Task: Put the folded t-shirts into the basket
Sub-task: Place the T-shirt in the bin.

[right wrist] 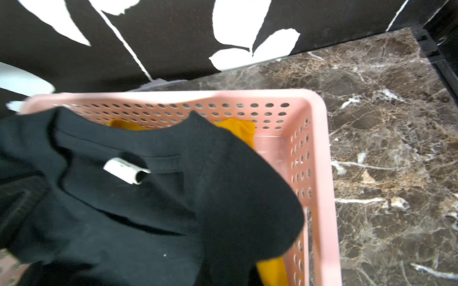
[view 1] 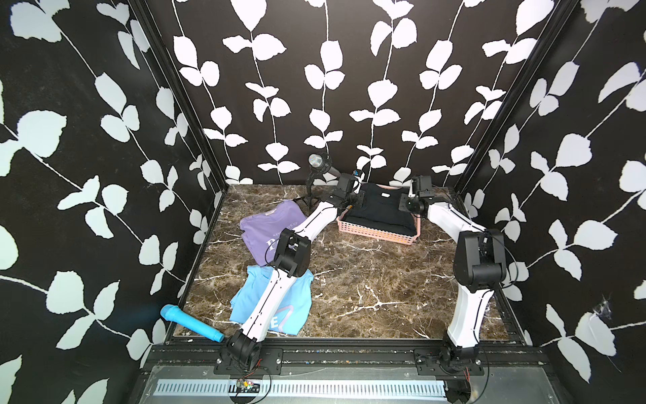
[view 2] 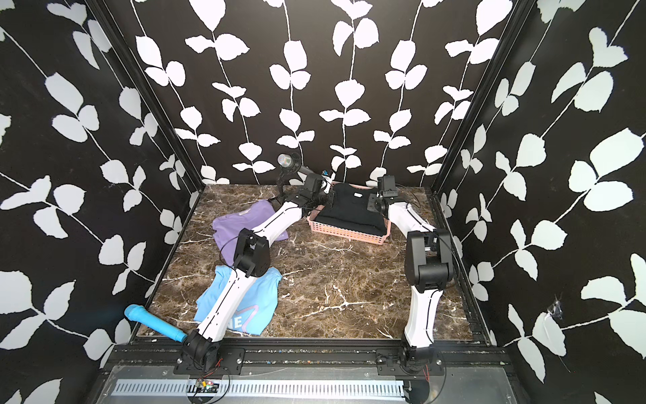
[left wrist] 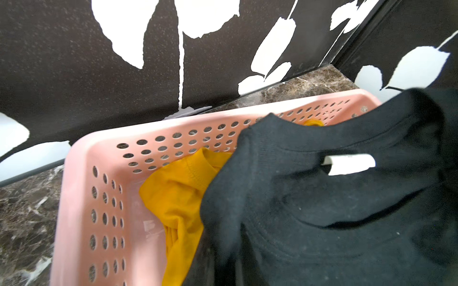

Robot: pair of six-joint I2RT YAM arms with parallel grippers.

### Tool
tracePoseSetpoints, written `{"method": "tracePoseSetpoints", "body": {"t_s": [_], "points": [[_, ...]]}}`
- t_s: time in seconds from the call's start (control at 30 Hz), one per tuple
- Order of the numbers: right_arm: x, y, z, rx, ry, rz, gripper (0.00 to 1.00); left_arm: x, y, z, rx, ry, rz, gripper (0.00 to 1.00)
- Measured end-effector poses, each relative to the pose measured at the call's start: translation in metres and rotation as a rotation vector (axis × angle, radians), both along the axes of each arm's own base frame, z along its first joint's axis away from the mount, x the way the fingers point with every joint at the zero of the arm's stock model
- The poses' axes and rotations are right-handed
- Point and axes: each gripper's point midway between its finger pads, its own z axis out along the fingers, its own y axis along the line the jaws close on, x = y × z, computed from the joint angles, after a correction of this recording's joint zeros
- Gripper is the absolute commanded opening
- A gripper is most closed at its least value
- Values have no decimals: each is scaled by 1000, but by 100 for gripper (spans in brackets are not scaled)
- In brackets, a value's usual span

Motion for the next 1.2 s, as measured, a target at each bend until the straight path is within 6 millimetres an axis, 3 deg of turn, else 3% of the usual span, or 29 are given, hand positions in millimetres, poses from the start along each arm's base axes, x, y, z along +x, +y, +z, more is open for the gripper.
{"method": "tracePoseSetpoints", "body": {"t_s": [0.2, 0.4, 0.53, 0.73, 0.9, 1.1, 1.2], "points": [[7, -4, -21, -50, 26, -13, 9, 4, -2, -15, 21, -11, 22, 23], [17, -10, -26, -76, 35, -40, 20, 14, 7, -7, 40, -50, 74, 47], [28, -14, -19, -95, 18, -62, 26, 18, 12, -4, 50, -65, 96, 56], [43, -16, 6, -105, -24, -78, 37, 15, 18, 2, 70, -52, 104, 63], [43, -19, 20, -132, -41, -71, 53, -5, 24, 20, 105, -20, 71, 66], [12, -18, 20, -156, 11, -16, 52, -46, 9, 49, 138, -8, -29, 66], [-8, -9, 22, -127, 42, 38, 48, -66, -3, 48, 160, 14, -89, 65]]}}
